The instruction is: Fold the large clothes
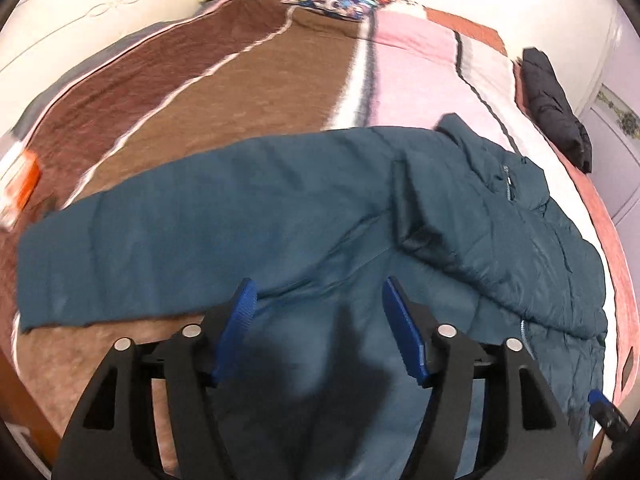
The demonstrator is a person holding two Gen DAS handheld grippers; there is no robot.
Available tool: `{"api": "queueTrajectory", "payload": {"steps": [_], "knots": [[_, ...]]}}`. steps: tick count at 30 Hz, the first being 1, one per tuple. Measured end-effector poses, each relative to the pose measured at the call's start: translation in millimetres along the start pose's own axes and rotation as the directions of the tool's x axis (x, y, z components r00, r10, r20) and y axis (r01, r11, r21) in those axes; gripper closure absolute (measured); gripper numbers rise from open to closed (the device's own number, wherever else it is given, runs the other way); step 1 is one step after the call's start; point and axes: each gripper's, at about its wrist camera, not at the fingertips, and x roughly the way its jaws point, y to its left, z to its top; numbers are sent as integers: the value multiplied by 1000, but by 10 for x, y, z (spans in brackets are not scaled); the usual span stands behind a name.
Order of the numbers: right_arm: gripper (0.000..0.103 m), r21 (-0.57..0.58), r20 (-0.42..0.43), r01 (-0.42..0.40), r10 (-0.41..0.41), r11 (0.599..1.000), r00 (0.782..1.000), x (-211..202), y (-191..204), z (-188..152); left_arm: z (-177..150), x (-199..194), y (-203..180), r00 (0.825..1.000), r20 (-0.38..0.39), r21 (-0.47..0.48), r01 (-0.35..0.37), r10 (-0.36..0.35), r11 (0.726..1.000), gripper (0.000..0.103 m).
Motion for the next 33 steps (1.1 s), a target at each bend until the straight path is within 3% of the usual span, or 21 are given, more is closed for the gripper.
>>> {"api": "queueTrajectory", "payload": {"steps": [6, 11, 14, 17, 21, 25, 28, 29, 31, 33], "knots": [[46, -41, -14, 3, -4, 999, 1000, 53, 227, -51, -184, -239, 731, 999, -8, -149, -49, 48, 988, 32], [46, -67, -37, -3, 0, 998, 999, 152, 420, -94, -306, -233, 1384, 996, -47, -333, -92, 81, 938, 32], [46, -98, -48, -4, -1, 995, 999, 198, 546, -124, -383, -153, 1712, 997, -62, -466, -74, 51, 882, 32], [46, -145, -44, 11, -18, 989, 999, 206, 675, -154, -460, -11, 1992, 998, -67, -603, -25, -19, 797, 32], [46, -188, -38, 29, -36, 982, 999, 224, 768, -173, -513, 153, 2222, 997, -46, -722, 7, -59, 692, 32], [46, -177, -43, 30, -39, 984, 998, 251, 739, -159, -515, 264, 2398, 997, -14, -787, 36, -77, 616, 32], [46, -168, -44, 36, -44, 985, 998, 262, 710, -143, -469, 321, 2479, 998, 8, -812, 42, -61, 582, 32], [46, -165, -44, 39, -46, 986, 998, 265, 699, -138, -426, 331, 2481, 999, 14, -814, 38, -46, 580, 34], [46, -159, -41, 43, -50, 986, 998, 264, 675, -127, -355, 343, 2497, 1000, 7, -810, 15, -17, 587, 50], [46, -145, -38, 46, -52, 988, 998, 261, 629, -107, -312, 378, 2503, 1000, -24, -795, -20, 2, 606, 84]]}}
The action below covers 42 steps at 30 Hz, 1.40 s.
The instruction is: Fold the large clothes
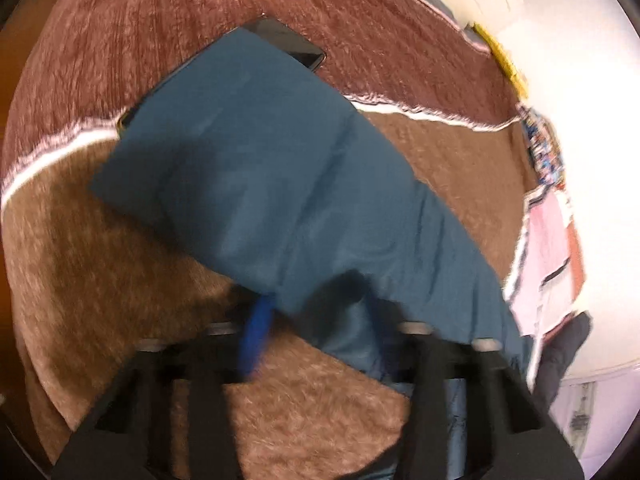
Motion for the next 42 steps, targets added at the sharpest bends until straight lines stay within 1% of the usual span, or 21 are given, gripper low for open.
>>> {"api": "queueTrajectory", "payload": {"steps": [2, 3, 7, 10, 12, 14, 16, 18, 19, 20, 21, 22, 25, 27, 30, 32, 33, 35, 38, 40, 42], "knots": [[46, 16, 4, 0, 0, 1000, 1000, -8, -50, 11, 22, -33, -1, 1000, 4, 14, 10, -10, 1000, 93], [46, 23, 8, 2, -2, 1000, 1000, -20, -77, 17, 26, -97, -42, 999, 24, 35, 22, -23, 999, 96], [46, 47, 37, 17, -18, 999, 999, -117, -214, 64, 22, -451, -298, 991, 123, 160, 37, -57, 986, 98], [46, 72, 66, 23, -27, 997, 997, -216, -332, 96, -8, -792, -711, 974, 199, 287, 49, -110, 957, 99], [46, 87, 80, 25, -32, 996, 996, -273, -401, 108, -60, -1023, -976, 958, 237, 367, 64, -160, 928, 99], [46, 105, 95, 27, -37, 994, 995, -329, -490, 115, -187, -1303, -1369, 933, 274, 478, 78, -233, 875, 99], [46, 118, 107, 29, -42, 993, 993, -375, -565, 114, -348, -1520, -1708, 910, 282, 568, 98, -305, 817, 99], [46, 130, 121, 35, -51, 991, 991, -438, -644, 103, -604, -1731, -2086, 884, 249, 670, 137, -395, 730, 99], [46, 137, 129, 38, -56, 990, 990, -468, -688, 102, -733, -1800, -2219, 876, 229, 706, 150, -424, 692, 99], [46, 145, 138, 41, -61, 989, 989, -504, -739, 103, -888, -1854, -2383, 869, 197, 745, 168, -454, 646, 99], [46, 156, 148, 45, -68, 987, 987, -543, -798, 105, -1014, -1876, -2504, 864, 170, 771, 183, -473, 610, 99], [46, 164, 154, 49, -75, 985, 985, -570, -842, 107, -1210, -1902, -2654, 858, 125, 805, 206, -498, 557, 99], [46, 214, 180, 66, -106, 975, 978, -688, -1062, 105, -1753, -1830, -2955, 852, -14, 862, 276, -524, 425, 99], [46, 242, 191, 72, -121, 968, 974, -743, -1184, 99, -2167, -1650, -3084, 855, -108, 882, 318, -508, 348, 99], [46, 293, 208, 76, -141, 953, 968, -816, -1389, 85, -2712, -1248, -3162, 871, -219, 889, 364, -441, 277, 99], [46, 310, 209, 78, -148, 948, 967, -825, -1478, 79, -2996, -974, -3160, 885, -259, 895, 370, -387, 248, 99], [46, 316, 207, 79, -150, 946, 967, -826, -1513, 69, -3177, -775, -3158, 897, -276, 901, 366, -345, 233, 99], [46, 318, 203, 80, -150, 945, 968, -826, -1561, 49, -3368, -523, -3124, 912, -293, 903, 363, -287, 230, 99], [46, 315, 191, 78, -144, 946, 971, -770, -1582, 38, -3540, -272, -2923, 928, -297, 908, 347, -225, 234, 98], [46, 316, 183, 71, -134, 946, 974, -714, -1579, 41, -3591, -159, -2854, 936, -300, 912, 339, -186, 233, 93], [46, 312, 176, 63, -123, 948, 977, -663, -1569, 51, -3629, -110, -2839, 926, -345, 900, 373, -154, 228, 57]]}}
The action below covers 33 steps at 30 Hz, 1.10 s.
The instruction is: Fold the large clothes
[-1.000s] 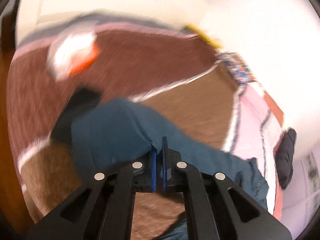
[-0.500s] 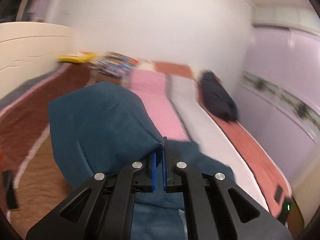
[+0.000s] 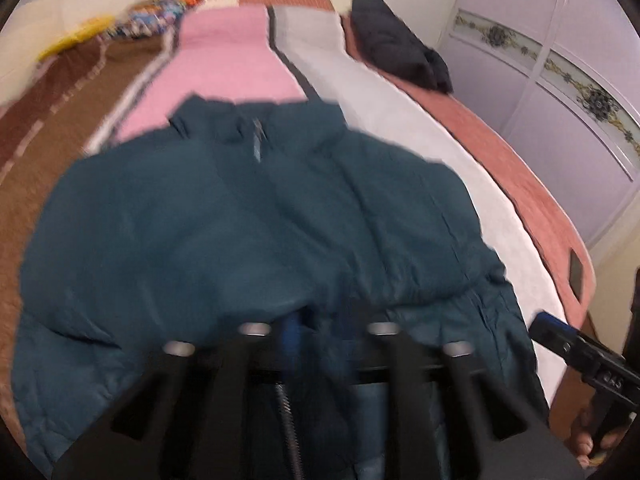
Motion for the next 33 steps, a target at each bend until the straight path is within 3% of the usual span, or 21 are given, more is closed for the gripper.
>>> {"api": "queueTrajectory", "payload": {"steps": [2, 6, 10, 14, 18, 21, 24, 29, 33], "knots": [[46, -5, -7, -10, 10, 1000, 1000, 32, 29, -8, -58, 6, -5, 999, -35, 10, 10, -10, 1000, 45], [46, -30, -19, -27, 26, 999, 999, 69, 137, -40, -169, -129, -36, 998, -57, 61, 38, -35, 997, 44], [46, -101, -35, -51, 48, 994, 998, 123, 411, -87, -348, -429, 120, 996, -46, 32, 75, -74, 997, 44], [46, -231, -53, -70, 59, 971, 997, 235, 885, -147, -574, -796, 405, 999, 7, -29, 35, -34, 999, 44], [45, -409, -60, -87, 68, 908, 996, 375, 1542, -279, -784, -1073, 754, 999, 39, -140, -15, 21, 990, 44], [34, -513, -58, -75, 53, 855, 997, 548, 1981, -429, -901, -1205, 937, 997, 54, -190, -44, 55, 981, 44], [32, -579, -31, -33, 19, 814, 999, 798, 2324, -556, -1009, -1306, 1110, 996, 68, -243, -46, 64, 969, 44], [31, -711, 67, 114, -94, 694, 993, 1268, 2775, -816, -1074, -1404, 1266, 995, 91, -280, -20, 48, 960, 44], [31, -726, 186, 289, -227, 624, 956, 1555, 2833, -859, -1084, -1444, 1317, 994, 106, -283, -2, 33, 959, 44]]}}
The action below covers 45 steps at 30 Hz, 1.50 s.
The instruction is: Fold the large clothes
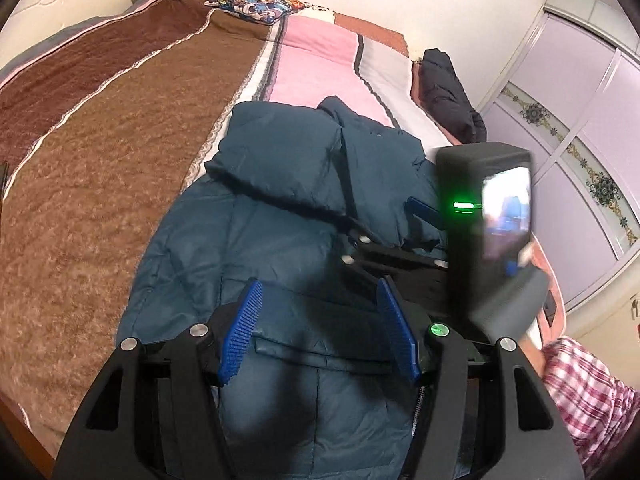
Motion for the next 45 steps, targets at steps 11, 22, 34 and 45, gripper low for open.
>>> {"api": "queueTrajectory", "payload": {"steps": [11, 22, 34, 45], "knots": [[88, 374, 29, -175, 177, 911, 984, -290, -1173, -236, 26, 3, -27, 1000, 9, 9, 16, -16, 1000, 44], [49, 681, -14, -142, 207, 718, 978, -433, -2360, -978, 27, 120, -448, 1000, -11, 110, -5, 6, 994, 44], [48, 860, 60, -272, 443, 432, 895, -142, -2642, -1491, -9, 304, -670, 997, -57, 149, -36, 45, 988, 44], [96, 838, 72, -275, 404, 471, 912, -196, -2665, -1420, -44, 287, -598, 994, -60, 138, -77, 86, 987, 44]]}}
